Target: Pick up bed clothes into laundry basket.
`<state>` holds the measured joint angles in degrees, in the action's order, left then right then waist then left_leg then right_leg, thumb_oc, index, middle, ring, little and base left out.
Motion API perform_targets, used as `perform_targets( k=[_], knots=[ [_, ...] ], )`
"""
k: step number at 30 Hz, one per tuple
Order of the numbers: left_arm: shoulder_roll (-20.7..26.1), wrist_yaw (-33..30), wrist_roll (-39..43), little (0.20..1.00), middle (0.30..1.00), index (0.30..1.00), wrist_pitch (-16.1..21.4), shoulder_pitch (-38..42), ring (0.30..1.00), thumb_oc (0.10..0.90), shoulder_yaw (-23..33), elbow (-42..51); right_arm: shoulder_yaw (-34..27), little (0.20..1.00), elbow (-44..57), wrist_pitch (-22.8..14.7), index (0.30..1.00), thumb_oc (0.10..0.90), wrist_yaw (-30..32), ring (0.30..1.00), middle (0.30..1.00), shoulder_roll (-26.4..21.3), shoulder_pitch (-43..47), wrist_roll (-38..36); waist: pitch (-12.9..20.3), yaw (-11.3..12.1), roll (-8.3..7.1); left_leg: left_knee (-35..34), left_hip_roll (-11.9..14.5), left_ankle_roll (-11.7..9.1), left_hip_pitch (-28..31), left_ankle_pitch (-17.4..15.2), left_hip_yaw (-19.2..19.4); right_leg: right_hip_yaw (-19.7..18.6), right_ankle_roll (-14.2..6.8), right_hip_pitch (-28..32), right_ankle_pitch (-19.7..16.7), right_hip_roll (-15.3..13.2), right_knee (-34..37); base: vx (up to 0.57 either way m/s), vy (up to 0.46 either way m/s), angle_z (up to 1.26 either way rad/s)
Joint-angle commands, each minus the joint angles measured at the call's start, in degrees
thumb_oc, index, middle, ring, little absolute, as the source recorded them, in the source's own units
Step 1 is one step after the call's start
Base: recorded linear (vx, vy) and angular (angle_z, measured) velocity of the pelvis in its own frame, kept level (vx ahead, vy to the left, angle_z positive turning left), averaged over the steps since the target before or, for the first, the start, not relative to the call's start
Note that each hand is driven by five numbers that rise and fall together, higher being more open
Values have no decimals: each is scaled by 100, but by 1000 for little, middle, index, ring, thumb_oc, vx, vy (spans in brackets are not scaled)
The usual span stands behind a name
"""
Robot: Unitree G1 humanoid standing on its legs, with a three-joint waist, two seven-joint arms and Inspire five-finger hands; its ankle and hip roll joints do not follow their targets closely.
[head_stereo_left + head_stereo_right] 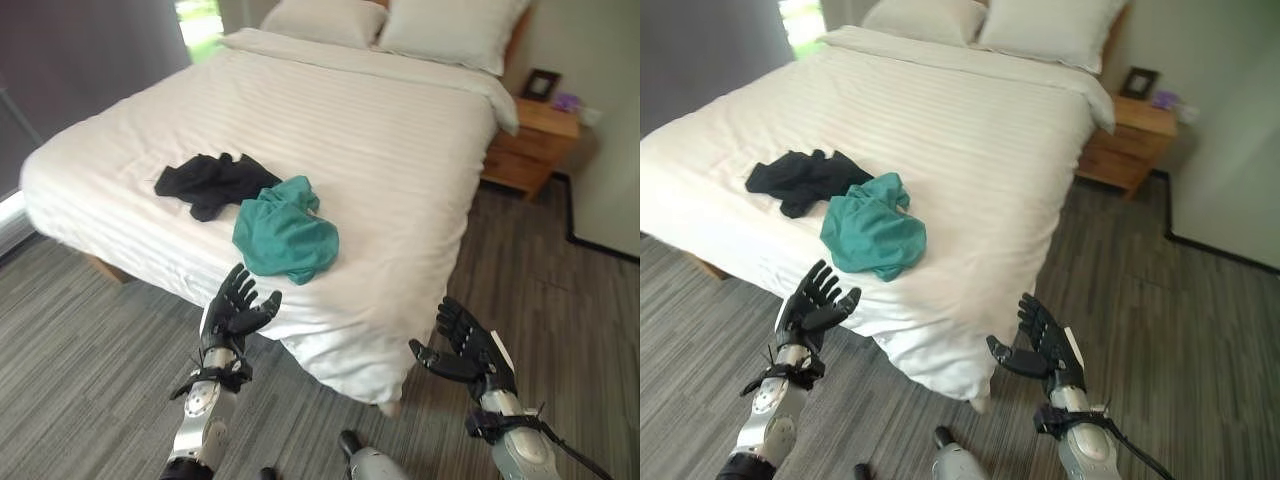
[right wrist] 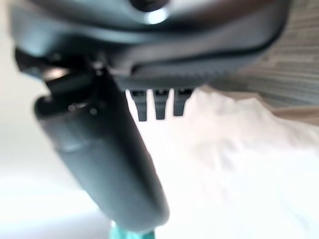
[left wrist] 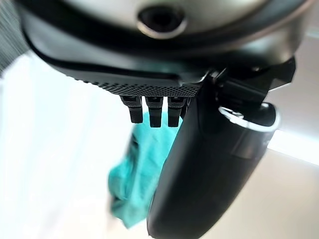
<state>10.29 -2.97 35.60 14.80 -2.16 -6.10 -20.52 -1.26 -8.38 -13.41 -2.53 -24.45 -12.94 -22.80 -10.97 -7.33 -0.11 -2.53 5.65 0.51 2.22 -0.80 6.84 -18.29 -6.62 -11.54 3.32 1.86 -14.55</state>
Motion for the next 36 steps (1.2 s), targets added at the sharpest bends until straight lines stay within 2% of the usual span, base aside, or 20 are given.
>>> perform_targets(
  k=[1,3,5,6,7,9,10,11,13,14,17,23,28,30,32,33,34,35,36],
  knots=[
    [181,312,-265,900,900,900,353,67,900,800,121,238,-509,900,814,-552,900,800,-251,900,900,-98,17,-242,159,-121,-327,191,-447,-266,281,107,35,77,-73,556,-660,49,861,167,-251,27],
    [139,383,-228,900,900,900,355,-64,900,800,143,240,-574,900,865,-601,900,800,-314,900,900,-118,9,-374,210,-49,-386,460,-418,-325,220,110,-43,151,4,796,-718,27,1185,100,-206,56],
    [145,497,-113,900,900,900,340,-179,900,800,129,313,-637,900,957,-656,900,800,-411,900,900,-148,-32,-575,172,33,-473,1252,-386,-409,-96,144,-280,157,132,1091,-742,53,1390,72,-223,-6],
    [155,502,-126,900,900,900,326,-196,900,800,85,303,-631,900,977,-649,900,800,-416,900,900,-178,-18,-635,95,117,-493,1538,-540,-433,-284,191,-507,199,174,1162,-732,30,1377,35,-187,1],
    [141,468,-118,900,900,900,317,-149,900,800,11,226,-614,900,900,-648,900,800,-347,900,900,-190,16,-668,27,165,-503,1623,-651,-423,-515,239,-443,281,222,1236,-728,-11,1348,28,-131,29],
    [125,424,-31,900,900,900,333,-95,900,800,-43,195,-540,900,795,-617,900,800,-261,900,900,-209,97,-547,-22,180,-521,1558,-609,-444,-674,299,-420,395,236,1227,-678,-25,1248,5,-70,77],
    [93,447,-12,900,900,900,315,-204,900,800,-54,183,-413,900,838,-547,900,800,-349,900,900,-228,99,-564,46,241,-486,1357,-779,-401,-644,241,-556,366,247,1219,-693,28,1324,20,-32,69],
    [105,461,-26,900,900,900,311,-267,900,800,-7,212,-367,900,873,-535,900,800,-414,900,900,-241,111,-571,99,254,-474,1152,-820,-344,-564,199,-589,329,236,1235,-717,63,1411,61,-33,11],
    [122,396,-61,900,900,900,346,-292,900,800,53,215,-313,900,840,-547,900,800,-395,900,900,-216,117,-542,149,306,-435,901,-803,-376,-474,427,-625,386,227,1229,-723,99,1458,43,-24,-15],
    [132,362,-43,900,900,900,364,-295,900,800,77,245,-275,900,809,-544,900,800,-385,900,900,-202,157,-568,156,360,-430,831,-889,-371,-470,427,-788,357,236,1211,-709,116,1441,13,-15,5],
    [196,333,-64,900,900,900,391,-330,900,800,171,364,-247,900,759,-526,900,800,-370,900,900,-211,226,-562,231,377,-355,526,-868,-300,-220,326,-738,400,239,1249,-652,147,1490,40,-9,-3],
    [227,307,-154,900,900,900,385,-336,900,800,297,395,-299,900,770,-451,900,800,-401,900,900,-267,158,-438,311,353,-273,402,-858,-282,67,280,-670,400,279,1484,-602,157,1626,53,-13,-9],
    [184,340,-120,900,900,900,392,-290,900,800,264,423,-334,900,809,-459,900,800,-420,900,900,-281,114,-423,244,287,-230,460,-826,-339,40,262,-618,441,298,1478,-552,137,1550,16,-34,1],
    [173,389,-109,900,900,900,407,-250,900,800,217,408,-363,900,825,-471,900,800,-430,900,900,-291,120,-448,154,244,-235,915,-787,-543,-185,426,-553,487,316,1461,-549,103,1517,-61,-39,12],
    [171,444,-63,900,900,900,412,-162,900,800,125,408,-390,900,842,-499,900,800,-417,900,900,-357,145,-500,-70,276,-342,2108,-857,-890,-792,871,-541,518,338,1452,-636,-31,1457,-138,-82,19],
    [173,447,-43,900,900,900,418,-121,900,800,79,402,-381,900,836,-500,900,800,-415,900,900,-376,189,-533,-124,235,-444,3052,-891,-1016,-1119,826,-403,561,358,1367,-682,-119,1378,-152,-137,24],
    [142,501,-4,900,900,900,401,-91,900,800,23,405,-362,900,837,-484,900,800,-409,900,900,-418,229,-546,-166,223,-635,4292,-1008,-1011,-1263,576,-123,563,396,1355,-718,-303,1355,-104,-191,33],
    [99,542,49,900,900,900,385,-59,900,800,-16,377,-357,900,911,-449,900,800,-406,900,900,-457,251,-521,-78,128,-850,5854,-815,-936,-1347,288,339,607,443,1353,-787,-511,1365,-55,-132,36],
    [103,544,51,900,900,900,387,-56,900,800,-13,375,-356,900,915,-445,900,800,-404,900,900,-453,252,-519,-58,121,-798,5951,-755,-932,-1429,248,321,616,444,1308,-796,-453,1355,-9,-72,27]
  ],
)
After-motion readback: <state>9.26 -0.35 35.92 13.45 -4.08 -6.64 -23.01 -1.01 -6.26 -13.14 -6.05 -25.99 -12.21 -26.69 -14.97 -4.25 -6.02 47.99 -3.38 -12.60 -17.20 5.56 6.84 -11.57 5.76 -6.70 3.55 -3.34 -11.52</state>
